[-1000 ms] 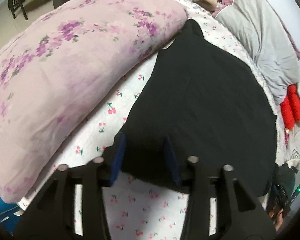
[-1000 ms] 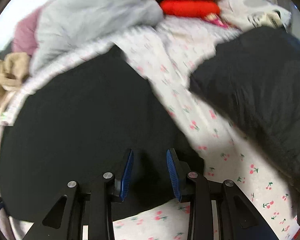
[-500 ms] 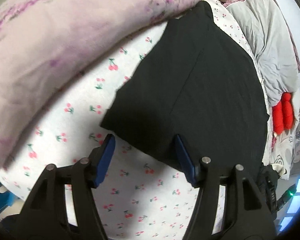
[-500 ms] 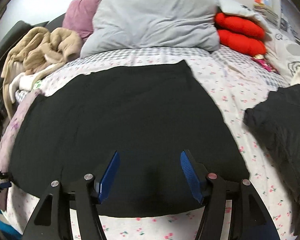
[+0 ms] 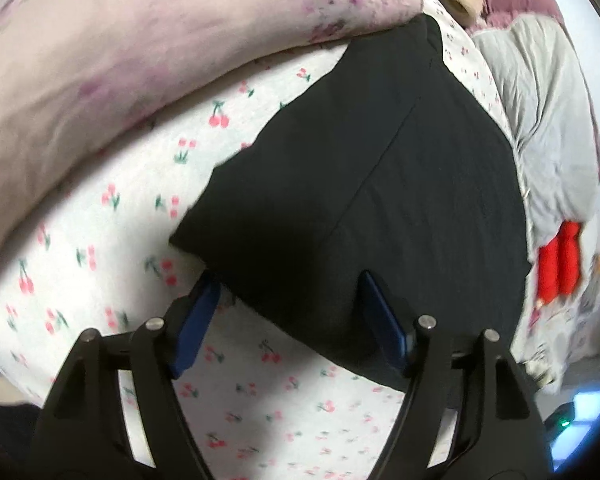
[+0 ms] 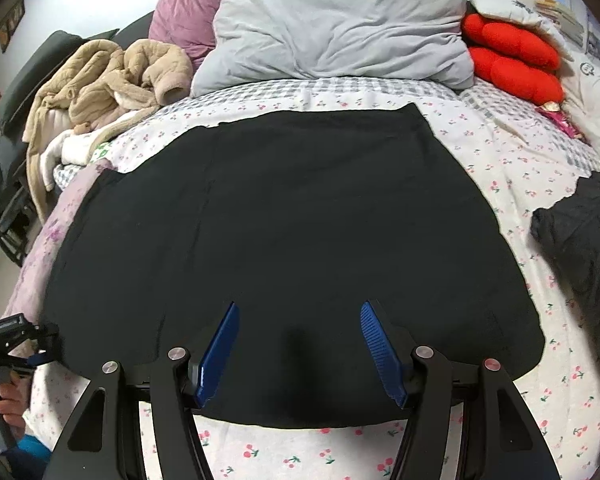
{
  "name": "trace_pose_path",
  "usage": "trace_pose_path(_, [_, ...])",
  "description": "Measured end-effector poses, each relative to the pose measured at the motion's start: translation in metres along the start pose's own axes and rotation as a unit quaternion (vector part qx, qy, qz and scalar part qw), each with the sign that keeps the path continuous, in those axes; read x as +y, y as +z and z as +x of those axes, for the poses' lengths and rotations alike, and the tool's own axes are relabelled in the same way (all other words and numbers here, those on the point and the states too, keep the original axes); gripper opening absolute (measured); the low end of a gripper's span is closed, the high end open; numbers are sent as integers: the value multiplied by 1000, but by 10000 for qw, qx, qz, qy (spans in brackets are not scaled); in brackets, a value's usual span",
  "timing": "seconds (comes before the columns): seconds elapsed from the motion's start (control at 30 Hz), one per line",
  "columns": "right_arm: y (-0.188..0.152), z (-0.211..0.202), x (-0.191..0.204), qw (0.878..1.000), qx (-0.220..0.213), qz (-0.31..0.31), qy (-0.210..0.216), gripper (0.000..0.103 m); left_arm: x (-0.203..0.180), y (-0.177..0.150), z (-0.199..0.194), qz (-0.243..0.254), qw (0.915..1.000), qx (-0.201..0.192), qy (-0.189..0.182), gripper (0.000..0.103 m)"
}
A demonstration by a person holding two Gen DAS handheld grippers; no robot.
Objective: Fold large clothes
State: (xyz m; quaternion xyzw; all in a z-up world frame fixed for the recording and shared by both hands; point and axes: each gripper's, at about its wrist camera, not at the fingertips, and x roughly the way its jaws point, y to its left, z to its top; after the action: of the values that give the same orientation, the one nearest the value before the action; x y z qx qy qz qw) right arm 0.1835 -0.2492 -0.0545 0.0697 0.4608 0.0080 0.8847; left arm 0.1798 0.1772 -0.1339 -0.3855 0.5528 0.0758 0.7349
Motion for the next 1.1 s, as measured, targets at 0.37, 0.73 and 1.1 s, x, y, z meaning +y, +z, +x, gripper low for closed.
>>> trace_pose_path(0.37, [-12,36,57,9964,488,-627,283,26,0,4,13,-251,9994,-82,-212,73])
trace_pose_path(0.73, [-21,66,82,9925,810,-843,353,25,2,8,19,-497,9976,-325,-356,66])
trace_pose_path(1.1, [-21,78,80,9915,926,-841,347,25,-7,2,-4,-466,9930,-850,-673,43])
